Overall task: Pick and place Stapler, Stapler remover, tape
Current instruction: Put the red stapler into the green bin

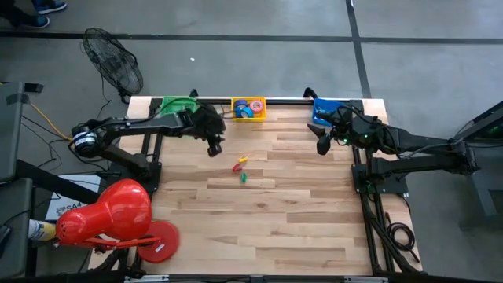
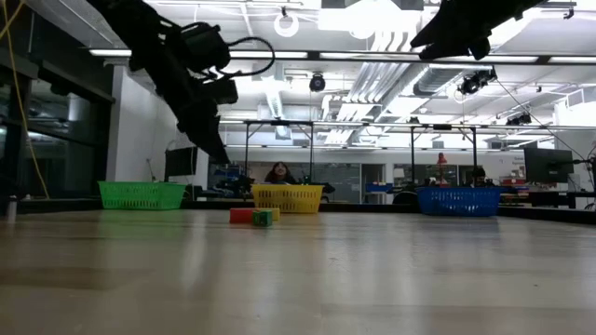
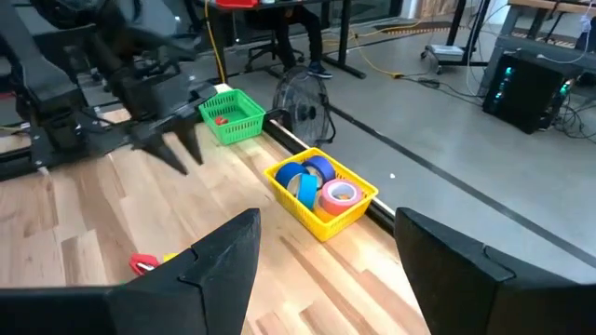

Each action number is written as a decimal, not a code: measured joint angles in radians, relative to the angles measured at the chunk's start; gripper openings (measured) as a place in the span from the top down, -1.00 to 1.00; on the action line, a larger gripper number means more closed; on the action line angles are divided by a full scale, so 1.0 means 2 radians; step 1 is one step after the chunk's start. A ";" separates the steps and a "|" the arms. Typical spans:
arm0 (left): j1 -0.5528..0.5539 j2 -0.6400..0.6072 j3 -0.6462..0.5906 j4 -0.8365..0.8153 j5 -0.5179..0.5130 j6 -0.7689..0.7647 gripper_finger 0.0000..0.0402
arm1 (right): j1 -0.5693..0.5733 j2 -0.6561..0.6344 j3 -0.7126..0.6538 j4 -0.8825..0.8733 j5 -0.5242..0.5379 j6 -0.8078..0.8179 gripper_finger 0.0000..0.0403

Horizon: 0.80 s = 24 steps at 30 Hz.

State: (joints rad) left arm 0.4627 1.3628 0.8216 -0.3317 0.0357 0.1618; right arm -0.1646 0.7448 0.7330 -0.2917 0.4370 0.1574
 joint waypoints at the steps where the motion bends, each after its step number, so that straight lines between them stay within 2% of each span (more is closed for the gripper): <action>1: -0.008 0.000 0.000 0.000 0.000 0.010 0.38 | 0.000 0.000 0.000 0.000 0.000 0.000 -0.19; 6: -0.052 0.000 0.000 0.000 0.001 0.052 0.38 | 0.000 0.000 0.000 -0.002 -0.014 0.000 -0.19; 13: -0.111 0.000 0.000 0.000 -0.040 0.089 0.35 | 0.000 0.000 0.000 -0.015 -0.017 0.000 -0.19; 21: -0.162 0.035 0.000 -0.004 -0.040 0.100 -0.13 | 0.000 0.000 0.000 -0.017 -0.026 0.000 -0.19; 24: -0.179 0.055 0.000 0.014 -0.040 0.100 -0.24 | 0.000 0.000 0.000 -0.017 -0.028 0.000 -0.19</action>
State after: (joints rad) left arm 0.1047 1.4729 0.8219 -0.3034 -0.0447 0.3626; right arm -0.1646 0.7451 0.7330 -0.3256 0.3808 0.1570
